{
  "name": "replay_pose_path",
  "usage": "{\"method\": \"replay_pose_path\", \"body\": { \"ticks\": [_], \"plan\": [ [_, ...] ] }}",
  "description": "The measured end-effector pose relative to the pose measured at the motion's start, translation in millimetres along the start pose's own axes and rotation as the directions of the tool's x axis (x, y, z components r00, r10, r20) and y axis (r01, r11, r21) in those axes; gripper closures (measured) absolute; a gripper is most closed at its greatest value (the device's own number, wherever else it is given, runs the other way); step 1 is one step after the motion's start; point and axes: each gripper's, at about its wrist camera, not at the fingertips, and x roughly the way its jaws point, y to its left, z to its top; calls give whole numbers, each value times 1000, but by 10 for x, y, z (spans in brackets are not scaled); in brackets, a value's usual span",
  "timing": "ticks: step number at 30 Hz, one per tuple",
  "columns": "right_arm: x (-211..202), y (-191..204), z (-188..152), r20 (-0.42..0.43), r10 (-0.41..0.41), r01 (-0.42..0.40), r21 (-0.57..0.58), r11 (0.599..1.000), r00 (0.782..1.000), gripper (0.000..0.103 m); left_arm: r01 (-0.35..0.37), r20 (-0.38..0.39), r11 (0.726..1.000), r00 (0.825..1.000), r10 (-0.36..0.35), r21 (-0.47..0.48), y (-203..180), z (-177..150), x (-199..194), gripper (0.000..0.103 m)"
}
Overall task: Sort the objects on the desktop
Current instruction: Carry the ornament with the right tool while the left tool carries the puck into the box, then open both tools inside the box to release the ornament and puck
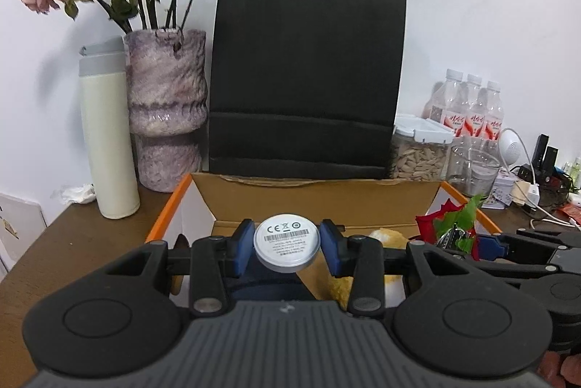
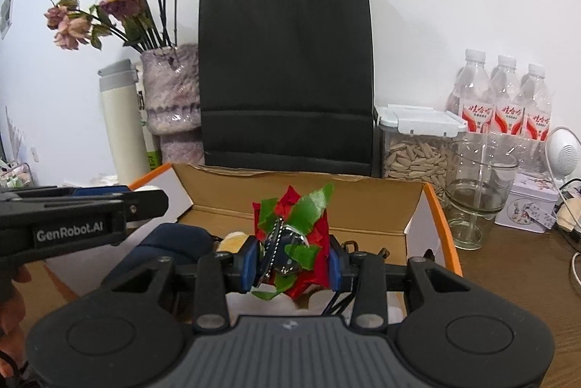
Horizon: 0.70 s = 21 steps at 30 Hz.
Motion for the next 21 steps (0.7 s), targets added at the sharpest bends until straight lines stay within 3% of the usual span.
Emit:
{"method": "replay_pose_path", "body": {
  "ticks": [21],
  "plan": [
    [123,-15,-94,-43,-18,18,-8,1000,999,66,-21,-71,1000,997,22,13,39,-145,173,63]
  ]
}}
